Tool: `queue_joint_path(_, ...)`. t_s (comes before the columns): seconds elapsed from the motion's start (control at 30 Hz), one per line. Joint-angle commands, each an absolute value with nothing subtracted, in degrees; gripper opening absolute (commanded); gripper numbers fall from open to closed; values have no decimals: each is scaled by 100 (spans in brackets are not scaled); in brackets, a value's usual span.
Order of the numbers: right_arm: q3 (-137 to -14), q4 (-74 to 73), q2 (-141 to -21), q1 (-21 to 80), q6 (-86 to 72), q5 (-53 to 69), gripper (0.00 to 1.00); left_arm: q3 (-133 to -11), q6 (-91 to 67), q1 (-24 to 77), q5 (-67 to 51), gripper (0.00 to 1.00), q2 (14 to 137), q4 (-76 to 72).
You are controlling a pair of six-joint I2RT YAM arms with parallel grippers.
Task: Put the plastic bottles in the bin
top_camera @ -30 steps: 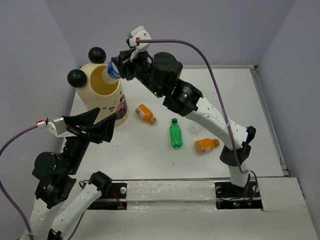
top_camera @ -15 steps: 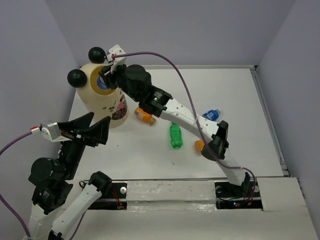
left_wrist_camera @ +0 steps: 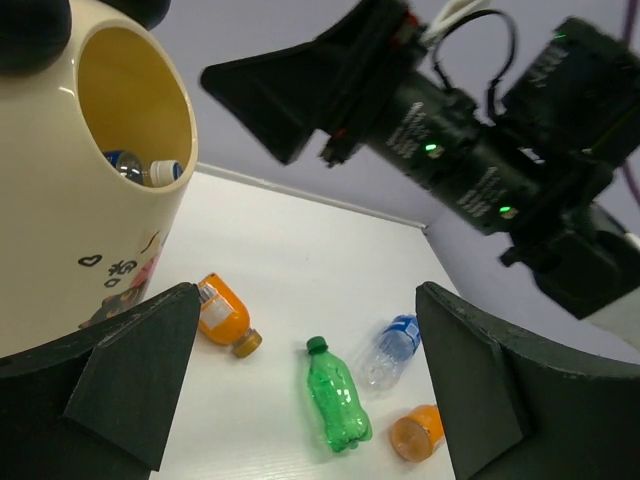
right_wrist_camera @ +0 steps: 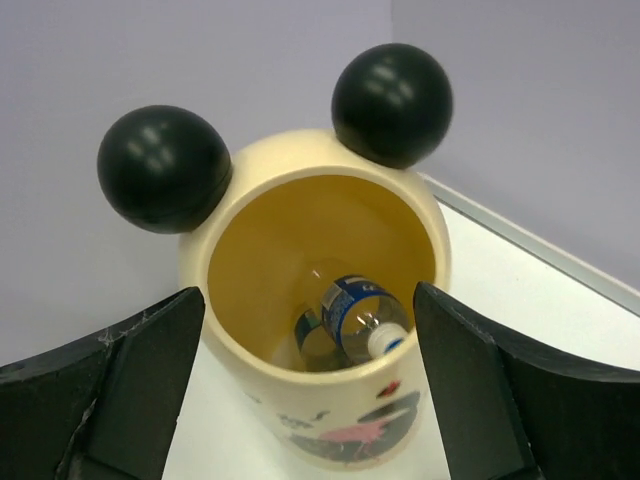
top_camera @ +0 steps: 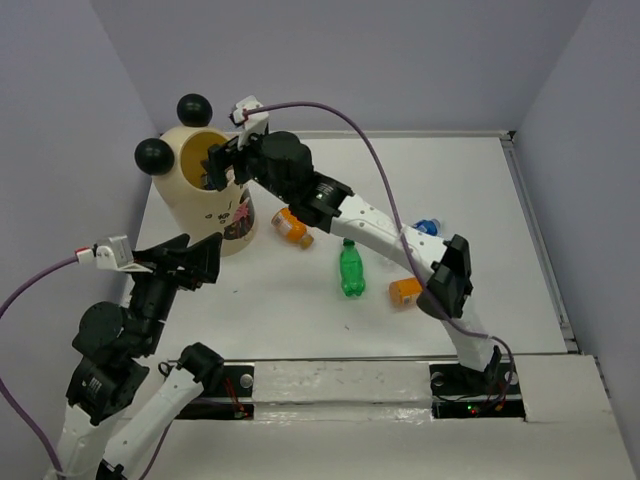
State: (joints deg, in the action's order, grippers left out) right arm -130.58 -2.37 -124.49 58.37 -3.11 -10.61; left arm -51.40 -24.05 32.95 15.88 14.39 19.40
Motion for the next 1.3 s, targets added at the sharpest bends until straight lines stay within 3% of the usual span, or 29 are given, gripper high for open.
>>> queue_joint_path(0.0, -12158, 264, -11112, 5722, -756, -800, 88, -5001, -2715, 3305, 1670, 99, 1792, 1855)
queue_joint_path(0.13, -10366, 281, -9855, 5722, -773, -1010, 82, -4677, -2978, 3305, 1241, 99, 2441, 1461)
queue_joint_path(0.3, -7923, 308, -8229, 5607, -1019, -1064, 84, -4167, -3489, 3313, 809, 99, 3180, 713)
queue_joint_path(0.43, -5912, 281, -6833, 5607, -1449, -896, 86, -3859, -3735, 3471, 1429, 99, 3987, 247)
queue_joint_path(0.53, -5084, 202, -6190, 5607, -1774, -835, 88, -3884, -3937, 4013, 2333, 99, 4707, 53)
queue_joint_path(0.63, -4729, 115, -5811, 5607, -1907, -677, 89, -4103, -4157, 4542, 3213, 99, 5524, -104)
queue_joint_path(0.97, -4114, -448, -5045, 5607, -2065, -571, 97, -4535, -5097, 4535, 4437, 99, 7689, -641)
queue_joint_path(1.27, -3736, -563, -4851, 5607, -2259, -194, 97, -5202, -4940, 4061, 4553, 99, 9017, -1046)
